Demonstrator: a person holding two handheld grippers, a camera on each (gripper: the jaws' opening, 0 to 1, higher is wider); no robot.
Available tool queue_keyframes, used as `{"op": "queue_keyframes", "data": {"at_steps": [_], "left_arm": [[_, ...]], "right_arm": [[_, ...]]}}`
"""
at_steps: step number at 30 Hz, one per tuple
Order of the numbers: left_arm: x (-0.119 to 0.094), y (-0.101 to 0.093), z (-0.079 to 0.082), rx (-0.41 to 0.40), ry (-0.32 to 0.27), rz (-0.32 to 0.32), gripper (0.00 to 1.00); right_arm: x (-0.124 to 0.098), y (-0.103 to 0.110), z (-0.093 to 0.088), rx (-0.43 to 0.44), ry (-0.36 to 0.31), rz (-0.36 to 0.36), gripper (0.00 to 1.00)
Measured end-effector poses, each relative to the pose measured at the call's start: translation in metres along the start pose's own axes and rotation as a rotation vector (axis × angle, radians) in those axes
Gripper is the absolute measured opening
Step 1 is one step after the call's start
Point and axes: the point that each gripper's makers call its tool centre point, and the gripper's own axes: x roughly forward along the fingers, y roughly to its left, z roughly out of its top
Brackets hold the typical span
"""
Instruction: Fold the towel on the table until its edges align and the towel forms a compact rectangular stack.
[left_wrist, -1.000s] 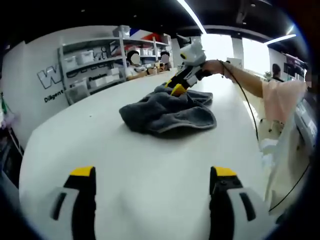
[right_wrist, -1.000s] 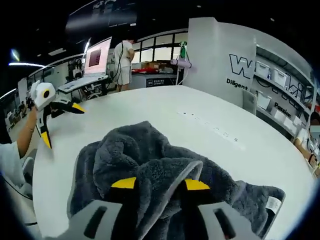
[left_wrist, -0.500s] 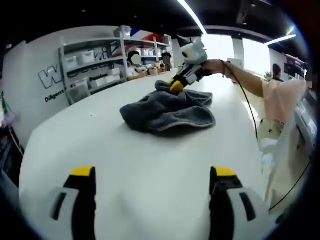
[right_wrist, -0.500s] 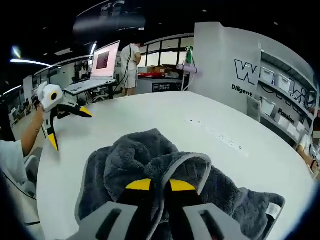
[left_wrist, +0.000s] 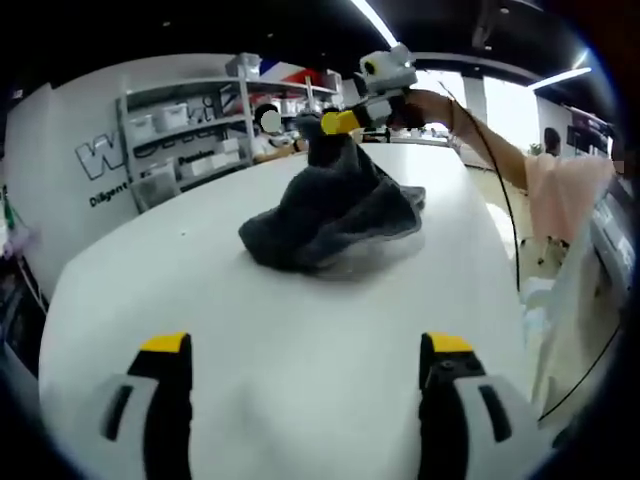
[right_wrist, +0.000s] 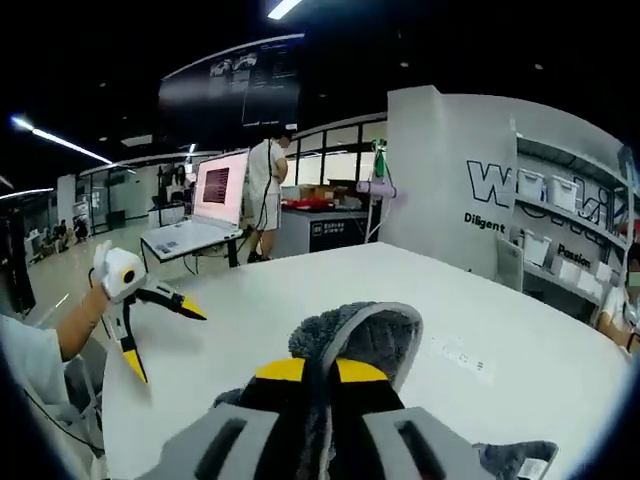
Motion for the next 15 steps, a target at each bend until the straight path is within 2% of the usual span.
{"op": "queue_keyframes", "data": {"at_steps": [6, 9, 15], "left_arm": [[-0.008, 0.004, -0.007, -0.007, 0.006, 0.013, 0.99], [-0.014, 0.006, -0.012, -0.014, 0.012, 0.018, 0.99], [-0.027, 0.010, -0.014, -0.025, 0.010, 0.041, 0.99]], "right_arm": [[0.034, 0.025, 0.033, 0.022, -0.015, 0.066, 0.08], [0.053, 0.034, 0.043, 0.015, -0.010, 0.074, 0.08], [0.093, 0.038, 0.063, 0.007, -0.005, 0.064, 0.08]]}}
